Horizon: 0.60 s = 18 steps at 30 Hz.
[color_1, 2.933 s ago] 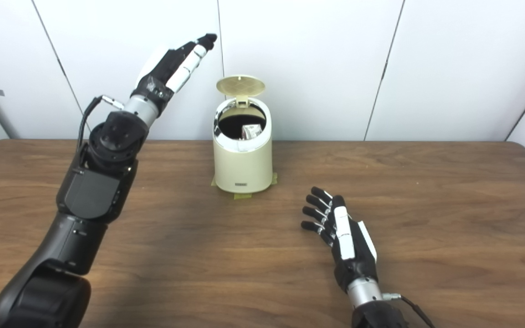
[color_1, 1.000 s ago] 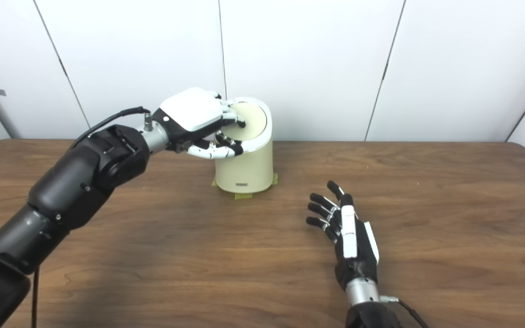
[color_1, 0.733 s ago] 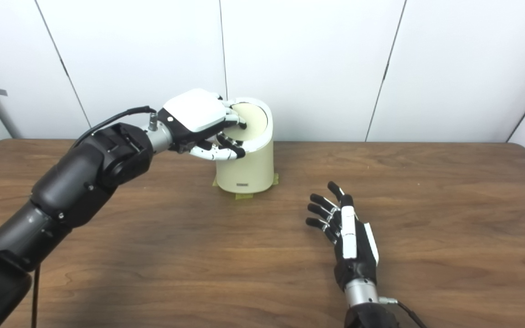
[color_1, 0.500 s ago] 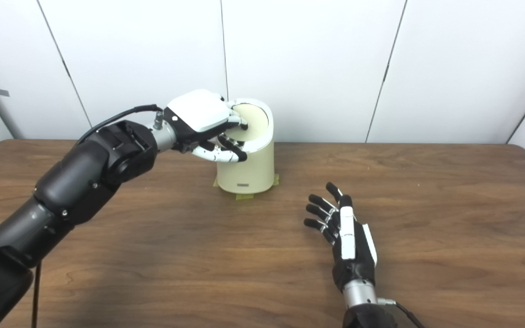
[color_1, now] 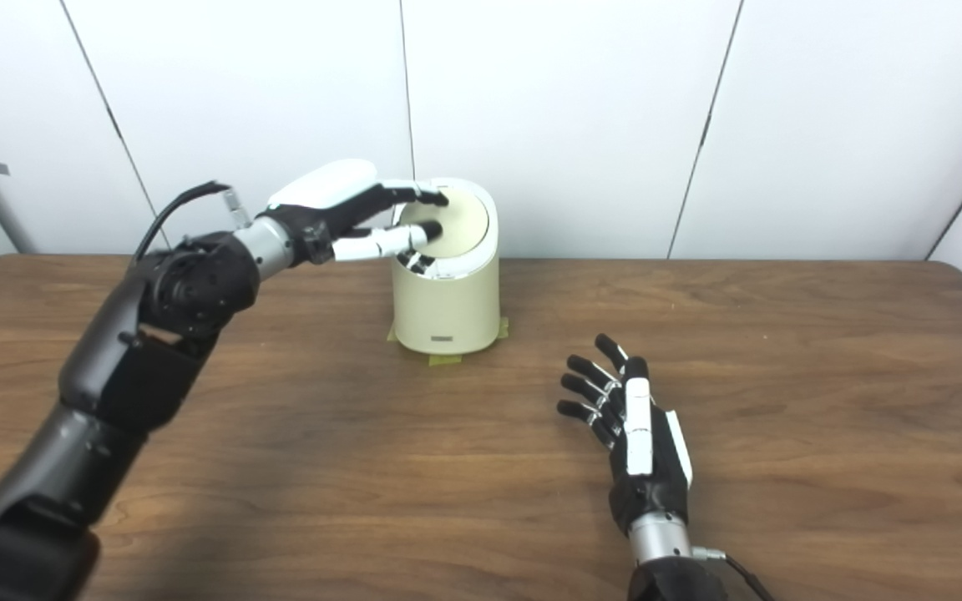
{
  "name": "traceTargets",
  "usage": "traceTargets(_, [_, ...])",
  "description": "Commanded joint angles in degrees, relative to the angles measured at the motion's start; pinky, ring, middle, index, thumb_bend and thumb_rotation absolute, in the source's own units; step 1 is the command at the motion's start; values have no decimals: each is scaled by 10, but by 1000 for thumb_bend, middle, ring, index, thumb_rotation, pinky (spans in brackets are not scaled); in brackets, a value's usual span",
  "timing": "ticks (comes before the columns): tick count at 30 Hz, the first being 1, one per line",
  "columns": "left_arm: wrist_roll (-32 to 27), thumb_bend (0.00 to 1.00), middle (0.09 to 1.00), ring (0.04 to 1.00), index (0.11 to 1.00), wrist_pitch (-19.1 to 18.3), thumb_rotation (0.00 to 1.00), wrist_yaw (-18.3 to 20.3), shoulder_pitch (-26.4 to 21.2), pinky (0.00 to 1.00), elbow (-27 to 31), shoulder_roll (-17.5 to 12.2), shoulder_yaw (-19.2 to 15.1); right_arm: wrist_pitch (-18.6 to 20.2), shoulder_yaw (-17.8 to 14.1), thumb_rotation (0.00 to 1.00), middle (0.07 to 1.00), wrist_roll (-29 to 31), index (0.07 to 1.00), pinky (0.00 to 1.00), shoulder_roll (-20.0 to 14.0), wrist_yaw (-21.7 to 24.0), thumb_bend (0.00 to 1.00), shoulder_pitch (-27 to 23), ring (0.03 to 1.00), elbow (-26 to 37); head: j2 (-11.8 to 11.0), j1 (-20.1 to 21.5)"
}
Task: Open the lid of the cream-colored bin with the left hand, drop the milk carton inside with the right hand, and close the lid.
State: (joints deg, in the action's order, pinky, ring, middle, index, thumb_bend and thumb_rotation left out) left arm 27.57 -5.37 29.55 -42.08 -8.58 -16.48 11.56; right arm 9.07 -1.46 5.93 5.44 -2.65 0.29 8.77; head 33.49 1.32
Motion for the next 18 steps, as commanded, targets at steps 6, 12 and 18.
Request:
traceTargets(6, [-139,402,909,910,918,-82,1000,-68,31,884,90,67,-106,3,3,998,776,3,861,632,2,2,544,-20,752,34,2,4])
traceTargets(12, [-210,433,899,904,909,-149,1000,-95,85,895,158,77,-154,5,4,998,821,8,883,675,-11,13,557,-19,791,46,4,-5])
traceTargets(18, [-268,438,911,924,929,-194,1000,-127,164,932,218,87,-188,11,3,978,849,30,887,716,-14,21,599,-20,827,53,4,-10])
